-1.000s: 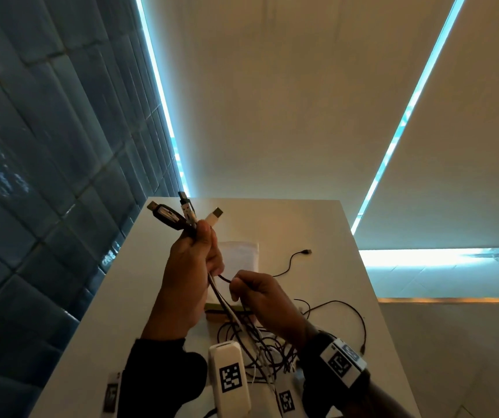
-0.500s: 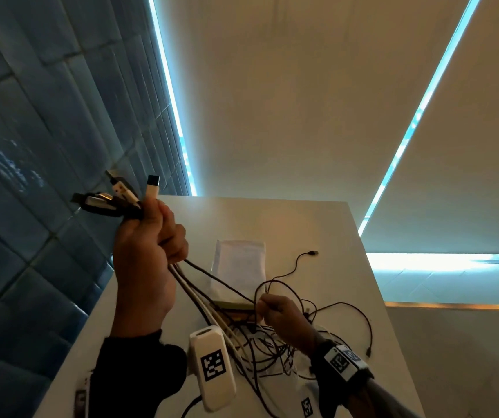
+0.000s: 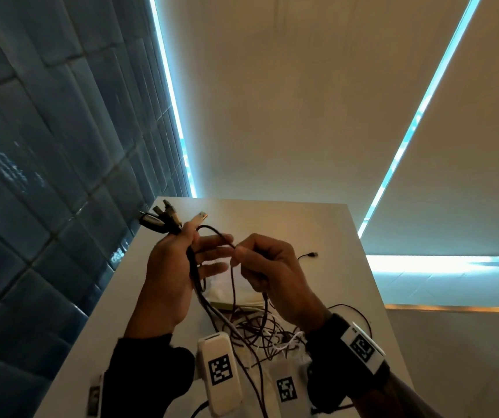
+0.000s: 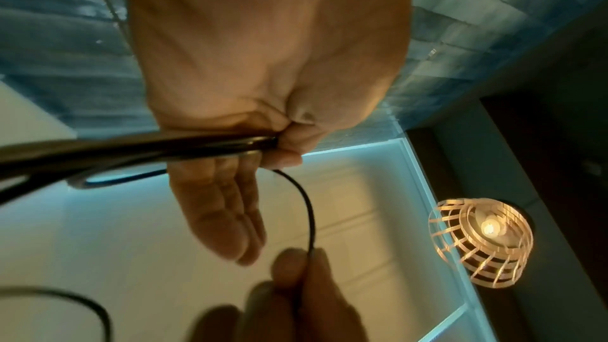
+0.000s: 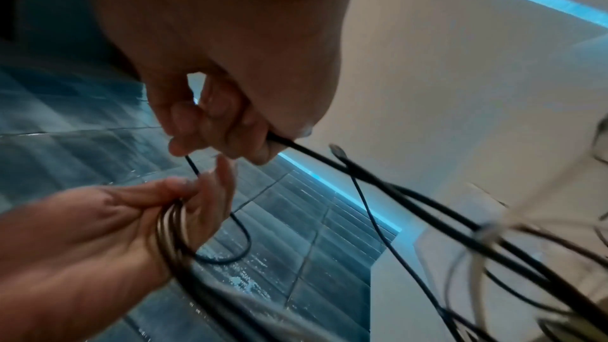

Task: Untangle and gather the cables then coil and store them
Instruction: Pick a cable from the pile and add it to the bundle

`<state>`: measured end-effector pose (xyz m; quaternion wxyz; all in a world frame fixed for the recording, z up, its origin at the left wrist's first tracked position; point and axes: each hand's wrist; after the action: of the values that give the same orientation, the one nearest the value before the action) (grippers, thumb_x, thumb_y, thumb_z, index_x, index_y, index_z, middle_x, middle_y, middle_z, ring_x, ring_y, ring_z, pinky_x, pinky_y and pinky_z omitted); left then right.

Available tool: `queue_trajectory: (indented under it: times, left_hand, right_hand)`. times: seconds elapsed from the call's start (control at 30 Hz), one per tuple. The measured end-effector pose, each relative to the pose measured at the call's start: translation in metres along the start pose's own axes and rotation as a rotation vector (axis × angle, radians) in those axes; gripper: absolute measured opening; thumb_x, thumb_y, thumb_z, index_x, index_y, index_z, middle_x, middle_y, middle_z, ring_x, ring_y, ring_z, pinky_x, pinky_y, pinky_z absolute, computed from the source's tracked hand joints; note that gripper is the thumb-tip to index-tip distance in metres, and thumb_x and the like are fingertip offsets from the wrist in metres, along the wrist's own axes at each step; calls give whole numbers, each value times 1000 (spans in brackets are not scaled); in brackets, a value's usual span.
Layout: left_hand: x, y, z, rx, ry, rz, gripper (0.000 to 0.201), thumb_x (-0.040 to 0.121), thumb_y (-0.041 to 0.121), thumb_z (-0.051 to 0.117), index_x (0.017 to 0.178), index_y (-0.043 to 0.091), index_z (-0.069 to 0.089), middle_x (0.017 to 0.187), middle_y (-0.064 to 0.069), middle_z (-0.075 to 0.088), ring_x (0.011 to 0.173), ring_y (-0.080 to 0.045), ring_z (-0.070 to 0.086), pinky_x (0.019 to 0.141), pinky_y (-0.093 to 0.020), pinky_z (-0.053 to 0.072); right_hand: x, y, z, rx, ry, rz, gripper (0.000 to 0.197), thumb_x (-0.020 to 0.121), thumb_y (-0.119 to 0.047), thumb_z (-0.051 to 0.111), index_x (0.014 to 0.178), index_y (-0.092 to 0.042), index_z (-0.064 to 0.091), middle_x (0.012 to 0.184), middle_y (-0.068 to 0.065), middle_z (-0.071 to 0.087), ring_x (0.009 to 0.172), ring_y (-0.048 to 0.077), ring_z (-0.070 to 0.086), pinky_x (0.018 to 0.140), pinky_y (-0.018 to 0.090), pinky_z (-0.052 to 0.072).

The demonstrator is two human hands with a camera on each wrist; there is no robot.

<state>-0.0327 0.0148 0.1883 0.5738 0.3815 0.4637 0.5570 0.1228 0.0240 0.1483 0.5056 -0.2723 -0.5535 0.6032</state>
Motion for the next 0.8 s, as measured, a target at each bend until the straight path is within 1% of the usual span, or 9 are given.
queue_trajectory:
  times: [0.07, 0.13, 0.23, 0.3, 0.4, 0.5, 0.6, 0.7, 0.8]
  left_hand:
    - [-1, 4, -1, -165, -92, -21, 39, 104, 30, 26, 116, 11, 56, 97, -17, 73, 89, -29, 71, 72, -41, 57]
    - [-2, 8, -2, -282, -94, 7, 38, 103, 29, 29, 95, 4, 56, 81, -13, 71, 73, -25, 70, 66, -38, 56]
    - [-1, 11, -3, -352, -99, 59, 35, 101, 31, 33, 71, 18, 47, 55, 3, 44, 45, -11, 38, 48, -25, 40]
    - [1, 11, -6, -352, -98, 86, 38, 101, 30, 32, 68, 20, 47, 52, 7, 30, 43, -7, 24, 44, -22, 26]
    - [4, 10, -13, -346, -67, 117, 40, 102, 30, 32, 66, 21, 47, 49, 9, 27, 39, -4, 20, 41, -21, 19]
    - [6, 10, -17, -356, -66, 136, 39, 101, 29, 32, 66, 21, 46, 48, 10, 27, 37, -3, 20, 38, -19, 18]
    - [5, 13, -18, -331, -68, 168, 38, 102, 28, 31, 68, 21, 46, 47, 11, 27, 37, -2, 20, 38, -19, 18]
    - [1, 24, -20, -286, -67, 226, 37, 102, 27, 31, 68, 21, 44, 46, 11, 28, 37, -2, 20, 38, -20, 17]
    - [-5, 37, -24, -235, -47, 283, 36, 101, 26, 32, 68, 22, 43, 46, 11, 26, 39, -4, 17, 40, -22, 14]
  right_hand:
    - [-4, 0, 4, -36, -90, 27, 21, 95, -8, 52, 76, -8, 62, 55, -8, 44, 48, 9, 31, 45, 18, 26]
    - [-8, 7, 2, -67, -121, 91, 22, 95, -10, 53, 76, -10, 63, 56, -7, 43, 48, 10, 30, 46, 19, 26]
    - [-13, 20, -5, -117, -144, 183, 24, 98, -8, 50, 78, -8, 63, 52, -12, 46, 44, 4, 35, 45, 16, 30]
    - [-16, 29, -8, -149, -162, 219, 22, 99, -2, 46, 83, -1, 61, 52, -14, 55, 45, -3, 46, 48, 9, 38]
    - [-20, 47, -17, -147, -118, 269, 16, 98, 2, 44, 90, 6, 57, 54, -14, 57, 48, -5, 54, 51, 6, 43]
    - [-23, 69, -27, -264, -70, 273, 18, 98, -4, 49, 84, 0, 59, 61, -12, 56, 52, -5, 52, 53, 6, 41]
    - [-21, 84, -32, -318, -40, 279, 21, 98, -4, 49, 79, -2, 58, 68, -1, 50, 53, -5, 48, 54, 7, 39]
    - [-21, 97, -38, -332, 13, 290, 26, 98, 1, 47, 73, -3, 55, 66, -3, 47, 55, -5, 46, 56, 9, 40]
    - [-23, 113, -49, -391, 51, 304, 37, 97, -2, 49, 64, -19, 56, 63, -10, 47, 58, 4, 44, 58, 19, 38]
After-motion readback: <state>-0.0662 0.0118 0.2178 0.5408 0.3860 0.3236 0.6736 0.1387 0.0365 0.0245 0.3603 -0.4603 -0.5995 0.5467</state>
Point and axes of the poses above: each hand's wrist, its own x-axis towards the middle knuckle, its own z-axis out of the palm, y = z × x
